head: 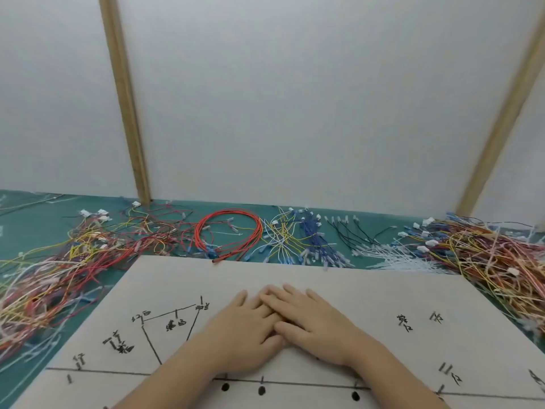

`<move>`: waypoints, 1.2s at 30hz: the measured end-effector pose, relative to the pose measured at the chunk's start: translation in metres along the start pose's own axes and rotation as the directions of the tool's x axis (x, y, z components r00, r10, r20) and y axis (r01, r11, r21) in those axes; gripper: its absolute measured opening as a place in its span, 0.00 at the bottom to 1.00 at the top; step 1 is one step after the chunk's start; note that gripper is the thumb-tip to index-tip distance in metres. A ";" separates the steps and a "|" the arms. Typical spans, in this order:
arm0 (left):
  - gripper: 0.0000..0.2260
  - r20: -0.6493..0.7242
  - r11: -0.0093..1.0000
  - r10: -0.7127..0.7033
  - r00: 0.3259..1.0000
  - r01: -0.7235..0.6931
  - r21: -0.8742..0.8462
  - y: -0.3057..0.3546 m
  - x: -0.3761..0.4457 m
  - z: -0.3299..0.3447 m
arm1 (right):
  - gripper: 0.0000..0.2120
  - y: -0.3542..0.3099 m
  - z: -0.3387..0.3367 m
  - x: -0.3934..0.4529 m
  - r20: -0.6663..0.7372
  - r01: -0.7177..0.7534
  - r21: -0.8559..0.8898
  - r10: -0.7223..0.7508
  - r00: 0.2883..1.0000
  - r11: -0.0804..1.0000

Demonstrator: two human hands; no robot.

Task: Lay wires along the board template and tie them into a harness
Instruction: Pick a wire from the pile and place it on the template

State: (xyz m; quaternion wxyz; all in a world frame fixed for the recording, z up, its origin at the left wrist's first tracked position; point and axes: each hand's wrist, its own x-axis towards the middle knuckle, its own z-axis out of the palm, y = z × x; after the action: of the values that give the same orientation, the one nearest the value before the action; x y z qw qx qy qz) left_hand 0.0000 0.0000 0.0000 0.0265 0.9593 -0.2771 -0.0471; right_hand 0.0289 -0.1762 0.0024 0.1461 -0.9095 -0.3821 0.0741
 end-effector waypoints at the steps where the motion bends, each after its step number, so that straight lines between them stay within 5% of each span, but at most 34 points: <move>1: 0.24 -0.012 1.000 -0.003 1.000 0.003 0.008 0.000 0.001 0.000 | 0.26 -0.001 -0.002 0.000 -0.006 0.001 0.000 -0.001 1.000 1.000; 3: 0.26 -0.036 0.999 -0.002 0.999 0.003 0.053 -0.002 0.004 0.001 | 0.28 0.000 -0.002 0.001 -0.076 -0.027 0.034 0.030 0.997 0.999; 6: 0.28 -0.257 0.999 -0.043 0.965 0.039 -0.019 -0.004 0.004 0.001 | 0.33 0.004 -0.003 -0.002 -0.296 -0.067 0.155 0.111 0.949 0.986; 8: 0.28 -0.522 0.977 -0.165 0.837 0.064 -0.205 -0.008 0.002 -0.003 | 0.35 0.010 -0.008 -0.005 -0.349 -0.111 0.184 0.170 0.922 0.977; 11: 0.29 -0.673 0.940 -0.252 0.696 0.013 -0.340 -0.012 0.001 -0.007 | 0.29 0.015 -0.011 -0.005 -0.290 -0.166 0.011 0.161 0.943 0.986; 13: 0.29 -0.657 0.956 -0.216 0.722 0.021 -0.291 -0.010 0.002 -0.009 | 0.27 0.014 -0.008 -0.003 -0.280 -0.172 -0.090 0.140 0.950 0.981; 18: 0.23 -0.375 1.000 -0.007 0.927 0.012 0.012 -0.008 0.007 -0.006 | 0.28 0.012 -0.003 0.001 -0.159 -0.235 -0.052 0.224 0.961 0.971; 21: 0.21 -0.353 0.998 0.012 0.936 0.012 0.067 -0.011 0.011 0.003 | 0.23 0.014 0.000 0.005 -0.130 -0.259 -0.070 0.249 0.960 0.963; 23: 0.21 -0.371 0.995 0.027 0.928 0.010 0.097 -0.011 0.012 0.005 | 0.19 0.023 -0.012 0.010 -0.185 -0.266 0.090 0.278 0.943 0.960; 25: 0.20 -0.399 0.994 0.041 0.916 0.002 0.107 -0.012 0.012 0.004 | 0.12 0.043 -0.038 0.019 -0.336 -0.318 0.288 0.406 0.850 0.903; 27: 0.20 -0.400 0.994 0.045 0.915 -0.002 0.106 -0.012 0.013 0.002 | 0.11 0.074 -0.065 0.029 -0.523 -0.419 0.345 0.543 0.657 0.840; 29: 0.20 -0.396 0.994 0.050 0.917 -0.008 0.106 -0.013 0.013 0.003 | 0.12 0.106 -0.080 0.035 -0.537 -0.568 0.348 0.655 0.532 0.746; 33: 0.17 -0.394 0.994 0.059 0.917 -0.017 0.111 -0.014 0.013 0.002 | 0.12 0.145 -0.076 0.043 -0.342 -0.790 0.142 0.779 0.526 0.596; 36: 0.18 -0.407 0.990 0.073 0.911 -0.018 0.138 -0.016 0.013 0.004 | 0.08 0.154 -0.067 0.046 -0.374 -0.812 0.125 0.785 0.494 0.570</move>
State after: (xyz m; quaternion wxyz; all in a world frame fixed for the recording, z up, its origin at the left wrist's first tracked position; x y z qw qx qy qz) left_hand 0.0194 0.0067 -0.0065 0.0222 0.9408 -0.2899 0.1744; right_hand 0.1807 -0.2598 0.0155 0.1370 -0.9817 0.1170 -0.0617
